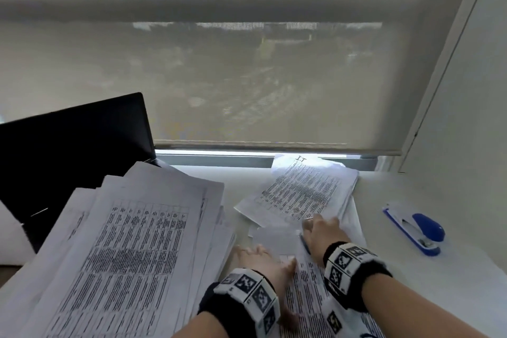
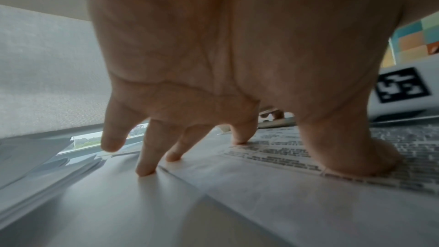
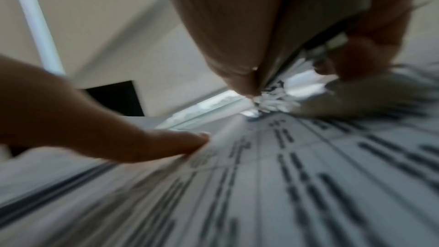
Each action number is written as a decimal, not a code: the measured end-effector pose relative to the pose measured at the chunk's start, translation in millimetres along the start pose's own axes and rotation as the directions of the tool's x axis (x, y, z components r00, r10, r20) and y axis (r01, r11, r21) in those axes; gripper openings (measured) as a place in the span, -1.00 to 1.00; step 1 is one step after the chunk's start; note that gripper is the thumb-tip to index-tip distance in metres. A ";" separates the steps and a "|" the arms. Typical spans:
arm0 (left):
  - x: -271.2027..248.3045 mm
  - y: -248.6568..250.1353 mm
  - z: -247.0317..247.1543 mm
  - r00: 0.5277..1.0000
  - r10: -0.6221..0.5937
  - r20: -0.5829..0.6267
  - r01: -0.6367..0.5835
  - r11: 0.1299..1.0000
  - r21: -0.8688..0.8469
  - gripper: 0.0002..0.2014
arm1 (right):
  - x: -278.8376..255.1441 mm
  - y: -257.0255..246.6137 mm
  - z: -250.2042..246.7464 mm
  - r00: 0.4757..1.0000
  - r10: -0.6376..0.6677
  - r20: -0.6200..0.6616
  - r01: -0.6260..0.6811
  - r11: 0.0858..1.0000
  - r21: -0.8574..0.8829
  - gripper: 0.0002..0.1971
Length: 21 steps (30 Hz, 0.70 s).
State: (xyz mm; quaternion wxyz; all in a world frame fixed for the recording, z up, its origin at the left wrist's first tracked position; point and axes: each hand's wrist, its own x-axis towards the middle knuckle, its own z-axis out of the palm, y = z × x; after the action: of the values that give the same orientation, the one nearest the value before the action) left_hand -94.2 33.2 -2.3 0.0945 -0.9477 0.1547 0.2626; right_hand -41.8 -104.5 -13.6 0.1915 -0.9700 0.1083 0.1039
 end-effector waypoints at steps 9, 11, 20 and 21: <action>3.9 -2.0 2.3 0.999 -0.033 0.004 0.033 0.996 -0.081 -0.38 | 11.5 12.7 -22.2 0.992 -0.013 -0.124 0.021 0.998 0.058 -0.52; -4.3 -1.0 -6.0 1.000 0.014 0.006 -0.013 0.996 -0.089 -0.45 | 4.1 31.0 -25.1 0.993 -0.029 -0.112 0.032 0.999 0.028 -0.53; -5.1 0.1 -5.9 0.998 0.049 0.032 -0.047 0.997 -0.065 -0.14 | -25.8 66.4 -23.8 0.997 -0.076 -0.017 0.073 0.989 -0.128 -0.56; -3.3 -0.1 -3.2 0.998 0.050 0.023 -0.049 0.997 -0.067 -0.12 | -24.8 63.1 -23.2 0.997 -0.070 -0.023 0.067 0.990 -0.124 -0.57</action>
State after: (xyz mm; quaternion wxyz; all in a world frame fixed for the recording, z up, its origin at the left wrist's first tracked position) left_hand -95.4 33.2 2.2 0.0583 -0.9429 0.1680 0.2815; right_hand -77.6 -166.5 -8.5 0.1332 -0.9844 0.0707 0.0907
